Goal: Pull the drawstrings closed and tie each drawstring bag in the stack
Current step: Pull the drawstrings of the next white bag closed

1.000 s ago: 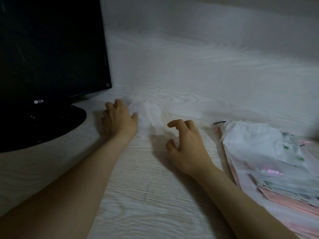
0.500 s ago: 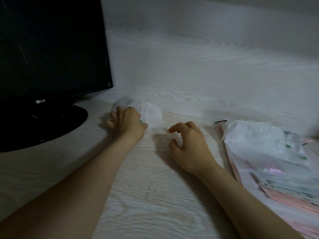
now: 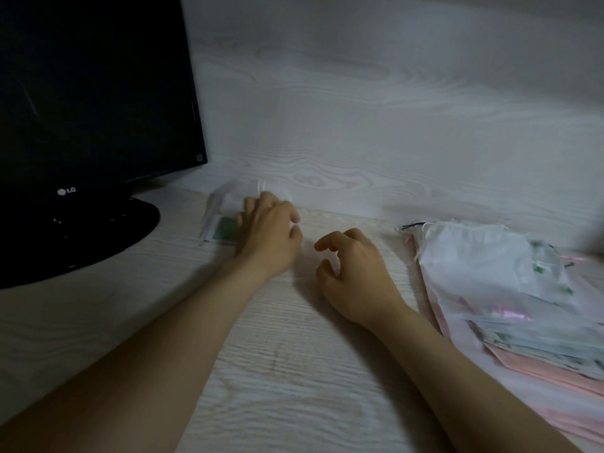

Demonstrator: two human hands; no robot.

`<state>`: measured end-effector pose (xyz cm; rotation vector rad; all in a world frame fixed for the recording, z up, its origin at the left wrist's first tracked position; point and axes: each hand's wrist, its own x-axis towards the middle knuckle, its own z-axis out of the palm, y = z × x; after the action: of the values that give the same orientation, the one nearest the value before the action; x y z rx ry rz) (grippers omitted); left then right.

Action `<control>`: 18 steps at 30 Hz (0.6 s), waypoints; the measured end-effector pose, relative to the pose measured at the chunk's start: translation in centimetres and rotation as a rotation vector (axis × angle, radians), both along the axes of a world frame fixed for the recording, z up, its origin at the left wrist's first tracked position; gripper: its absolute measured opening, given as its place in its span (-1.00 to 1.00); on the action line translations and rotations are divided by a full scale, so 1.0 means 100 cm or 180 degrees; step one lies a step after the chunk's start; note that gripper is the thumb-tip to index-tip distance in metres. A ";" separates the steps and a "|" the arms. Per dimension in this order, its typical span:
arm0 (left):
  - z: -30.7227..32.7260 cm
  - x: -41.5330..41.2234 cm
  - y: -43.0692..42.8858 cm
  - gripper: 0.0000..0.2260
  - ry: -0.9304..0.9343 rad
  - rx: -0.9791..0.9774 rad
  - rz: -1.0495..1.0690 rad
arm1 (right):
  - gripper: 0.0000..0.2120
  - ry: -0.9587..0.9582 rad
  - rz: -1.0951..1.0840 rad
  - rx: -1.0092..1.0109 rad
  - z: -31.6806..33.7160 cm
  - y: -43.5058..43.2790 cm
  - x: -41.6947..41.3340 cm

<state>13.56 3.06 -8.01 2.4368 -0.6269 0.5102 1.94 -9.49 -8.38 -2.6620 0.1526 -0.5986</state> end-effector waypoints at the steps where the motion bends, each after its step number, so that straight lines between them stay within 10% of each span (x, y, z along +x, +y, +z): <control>1: 0.000 -0.005 -0.004 -0.84 0.0001 0.0004 -0.0285 | -0.65 -0.0007 -0.0054 -0.0059 0.000 -0.001 0.000; 12: -0.016 -0.031 -0.028 -0.77 0.0378 0.0647 -0.1433 | -0.71 0.0399 -0.1290 -0.1186 0.034 -0.036 -0.028; 18: -0.023 -0.030 -0.028 -0.77 0.0401 0.0588 -0.1471 | -0.66 0.1085 -0.2146 -0.0332 0.030 -0.069 -0.047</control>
<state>10.58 0.29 -10.29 2.3556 -1.1830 0.1130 -2.74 -16.37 -5.37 -2.7643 1.1725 -0.3331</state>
